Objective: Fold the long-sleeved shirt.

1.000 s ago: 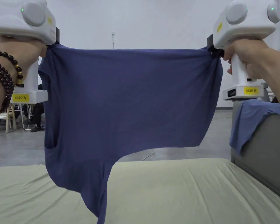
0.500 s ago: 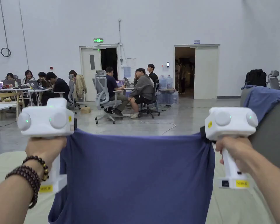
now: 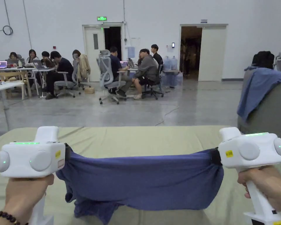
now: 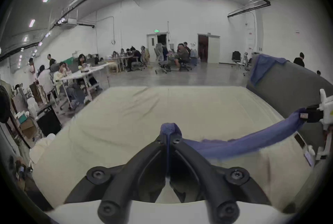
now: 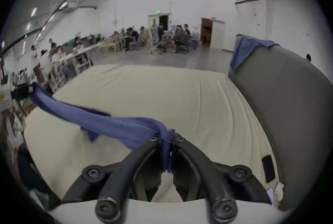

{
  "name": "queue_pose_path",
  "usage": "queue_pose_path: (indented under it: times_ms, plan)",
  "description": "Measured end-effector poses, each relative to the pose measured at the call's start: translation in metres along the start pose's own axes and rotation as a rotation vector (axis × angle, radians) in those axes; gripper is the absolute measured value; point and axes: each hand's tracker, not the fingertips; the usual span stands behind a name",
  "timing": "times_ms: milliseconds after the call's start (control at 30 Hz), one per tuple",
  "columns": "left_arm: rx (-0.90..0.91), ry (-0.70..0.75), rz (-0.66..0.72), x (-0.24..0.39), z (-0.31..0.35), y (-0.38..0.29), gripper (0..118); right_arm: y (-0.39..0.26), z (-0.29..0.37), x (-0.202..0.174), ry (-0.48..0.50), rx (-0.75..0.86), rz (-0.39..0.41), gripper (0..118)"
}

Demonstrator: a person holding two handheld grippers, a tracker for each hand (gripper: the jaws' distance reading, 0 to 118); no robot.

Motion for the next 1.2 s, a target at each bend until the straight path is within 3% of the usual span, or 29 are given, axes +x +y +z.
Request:
queue_pose_path:
  times_ms: [100, 200, 400, 467, 567, 667, 700, 733, 767, 800, 900, 933, 967, 1000, 1033, 1067, 1200]
  plan:
    - [-0.135, -0.049, -0.090, -0.012, 0.046, -0.062, 0, -0.068, 0.035, -0.009, 0.042, -0.101, 0.088, 6]
    - [-0.356, -0.114, -0.259, -0.019, 0.079, -0.126, 0, -0.141, 0.062, -0.016, 0.108, -0.228, 0.105, 6]
    - [-0.678, -0.274, -0.202, -0.029, 0.118, -0.218, 0, -0.262, 0.081, -0.027, 0.214, -0.574, 0.193, 6]
    - [-0.742, -0.285, -0.213, -0.028, 0.122, -0.234, 0, -0.284, 0.075, -0.027, 0.268, -0.654, 0.188, 6]
    - [-0.779, -0.276, -0.225, -0.028, 0.113, -0.242, 0, -0.295, 0.061, -0.027, 0.214, -0.669, 0.177, 6]
    - [-0.769, -0.288, -0.164, -0.031, 0.108, -0.240, 0, -0.293, 0.057, -0.024, 0.223, -0.661, 0.139, 10]
    - [-0.742, -0.288, -0.138, -0.035, 0.108, -0.235, 16, -0.291, 0.058, -0.022, 0.212, -0.652, 0.126, 25]
    - [-0.720, -0.294, -0.136, -0.035, 0.112, -0.231, 69, -0.288, 0.061, -0.021, 0.199, -0.638, 0.122, 61]
    - [-0.718, -0.303, -0.144, -0.038, 0.112, -0.228, 110, -0.286, 0.062, -0.019, 0.189, -0.632, 0.116, 94]
    - [-0.714, -0.302, -0.152, -0.039, 0.112, -0.222, 117, -0.279, 0.068, -0.015, 0.169, -0.616, 0.127, 108]
    - [-0.640, -0.268, -0.161, -0.029, 0.118, -0.192, 110, -0.252, 0.073, -0.001, 0.088, -0.497, 0.074, 109]
    - [-0.607, -0.238, -0.149, -0.026, 0.114, -0.180, 95, -0.242, 0.071, 0.005, 0.058, -0.473, 0.028, 99]
    - [-0.564, -0.237, -0.158, -0.022, 0.111, -0.169, 59, -0.234, 0.071, 0.008, 0.040, -0.434, -0.010, 67]
    - [-0.514, -0.246, -0.200, -0.027, 0.098, -0.163, 4, -0.224, 0.071, 0.010, 0.043, -0.378, -0.044, 12]
    - [-0.483, -0.226, -0.227, -0.022, 0.089, -0.156, 0, -0.217, 0.068, 0.011, 0.041, -0.352, -0.072, 0]
    - [-0.439, -0.201, -0.234, -0.016, 0.080, -0.147, 0, -0.209, 0.067, 0.011, 0.066, -0.299, -0.112, 0]
    - [-0.422, -0.247, -0.190, 0.002, 0.033, -0.126, 0, -0.201, 0.061, 0.004, 0.116, -0.300, -0.119, 0]
